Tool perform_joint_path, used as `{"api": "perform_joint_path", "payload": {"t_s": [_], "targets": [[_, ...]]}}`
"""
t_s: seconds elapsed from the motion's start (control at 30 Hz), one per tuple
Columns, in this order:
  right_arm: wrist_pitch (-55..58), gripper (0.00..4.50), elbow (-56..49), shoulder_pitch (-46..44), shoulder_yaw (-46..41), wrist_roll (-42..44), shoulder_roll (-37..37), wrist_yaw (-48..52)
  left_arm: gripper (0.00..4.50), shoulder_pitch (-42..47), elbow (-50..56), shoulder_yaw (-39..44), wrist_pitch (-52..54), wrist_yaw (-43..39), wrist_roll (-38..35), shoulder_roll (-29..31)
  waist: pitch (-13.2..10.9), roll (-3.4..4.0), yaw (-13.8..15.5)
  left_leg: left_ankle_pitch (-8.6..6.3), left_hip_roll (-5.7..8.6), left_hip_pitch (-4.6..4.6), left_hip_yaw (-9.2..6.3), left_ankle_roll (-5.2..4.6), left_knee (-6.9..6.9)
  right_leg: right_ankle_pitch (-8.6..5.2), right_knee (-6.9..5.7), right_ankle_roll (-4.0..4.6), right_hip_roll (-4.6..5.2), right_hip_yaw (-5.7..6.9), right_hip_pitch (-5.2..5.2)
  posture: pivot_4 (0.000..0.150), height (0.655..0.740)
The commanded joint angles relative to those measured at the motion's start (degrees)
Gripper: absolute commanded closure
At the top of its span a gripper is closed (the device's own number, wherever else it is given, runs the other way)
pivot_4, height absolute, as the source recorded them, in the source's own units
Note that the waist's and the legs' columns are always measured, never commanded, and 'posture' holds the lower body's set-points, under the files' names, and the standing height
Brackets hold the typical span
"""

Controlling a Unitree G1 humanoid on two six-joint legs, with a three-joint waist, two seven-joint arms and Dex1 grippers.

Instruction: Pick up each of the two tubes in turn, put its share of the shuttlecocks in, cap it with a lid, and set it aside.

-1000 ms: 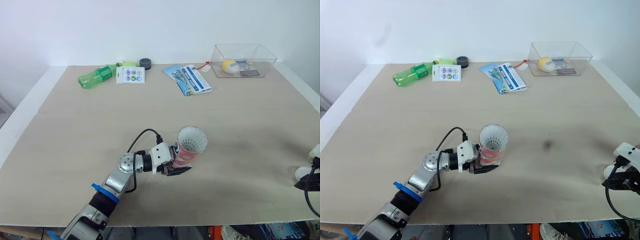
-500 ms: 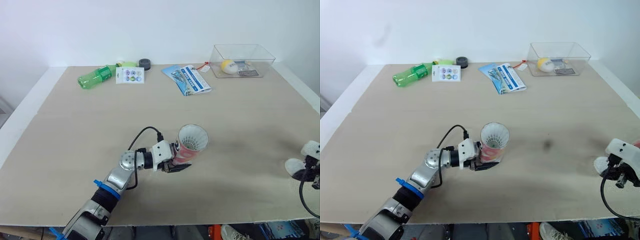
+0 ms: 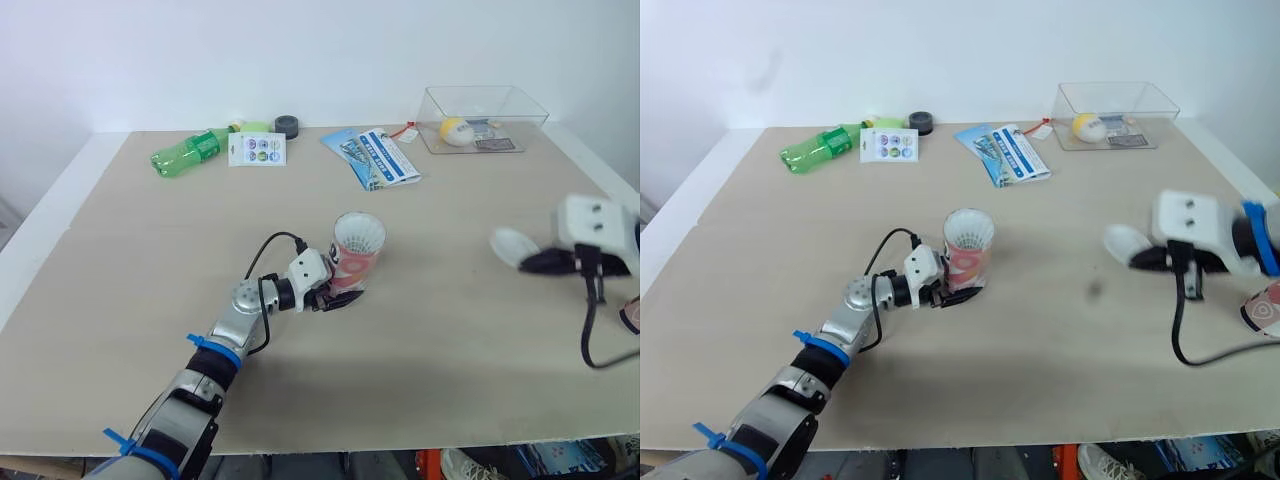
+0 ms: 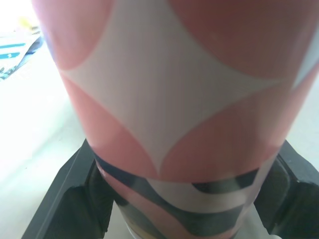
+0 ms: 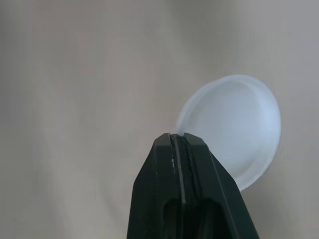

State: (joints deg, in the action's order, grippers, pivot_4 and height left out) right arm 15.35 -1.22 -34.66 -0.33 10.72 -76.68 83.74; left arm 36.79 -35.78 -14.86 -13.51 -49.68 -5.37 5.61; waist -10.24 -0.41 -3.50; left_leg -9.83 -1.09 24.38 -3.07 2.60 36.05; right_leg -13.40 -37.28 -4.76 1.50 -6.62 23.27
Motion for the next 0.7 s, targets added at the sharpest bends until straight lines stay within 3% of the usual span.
{"api": "perform_joint_path", "payload": {"t_s": [0.03, 0.1, 0.2, 0.43, 0.7], "targets": [[-6.6, 4.45, 2.4, -15.5, 6.8, -2.4, 5.2, 6.2, 1.44, 1.0, 0.1, -0.2, 1.2, -3.0, -1.0, -0.9, -0.1, -0.15, -0.3, 0.0, -0.02, -0.02, 0.0, 0.0, -0.03, -0.01, 0.02, 0.02, -0.02, 0.01, -0.01, 0.15, 0.74], [-10.3, 4.45, 6.2, -27.6, 13.4, -1.6, 10.6, 8.4, 1.44, 0.4, 1.6, -0.8, 3.2, -5.9, -2.3, -1.8, -0.1, -0.08, -0.9, 0.0, -0.03, 0.01, 0.03, 0.03, -0.1, 0.0, 0.04, 0.01, 0.0, 0.0, 0.05, 0.15, 0.74], [-12.9, 4.45, 9.0, -35.2, 20.4, 3.5, 12.8, 8.8, 1.44, -0.3, 2.9, -1.0, 5.2, -8.0, -3.0, -2.1, -0.2, -0.15, -0.6, 0.0, -0.01, -0.02, -0.04, 0.04, -0.37, 0.02, 0.06, -0.16, -0.02, 0.0, 0.06, 0.15, 0.74], [-19.3, 4.45, 9.3, -43.5, 36.3, 13.9, 9.5, 8.8, 1.44, -1.4, 3.3, -1.2, 6.2, -7.0, -0.9, -1.4, -0.2, -0.2, 0.8, -0.37, -0.01, 0.11, -0.27, 0.13, -0.56, -0.32, 0.08, 0.35, 0.03, 0.25, 0.1, 0.15, 0.74], [-25.8, 4.45, 9.9, -49.5, 49.3, 17.8, 8.9, 8.8, 1.44, -2.2, 4.7, -1.6, 6.1, -5.7, 0.5, -0.8, -0.2, -0.18, 0.6, -0.42, -0.11, -0.05, -0.19, 0.11, -0.52, -0.47, 0.05, 0.16, -0.03, 0.26, 0.05, 0.15, 0.74]]}}
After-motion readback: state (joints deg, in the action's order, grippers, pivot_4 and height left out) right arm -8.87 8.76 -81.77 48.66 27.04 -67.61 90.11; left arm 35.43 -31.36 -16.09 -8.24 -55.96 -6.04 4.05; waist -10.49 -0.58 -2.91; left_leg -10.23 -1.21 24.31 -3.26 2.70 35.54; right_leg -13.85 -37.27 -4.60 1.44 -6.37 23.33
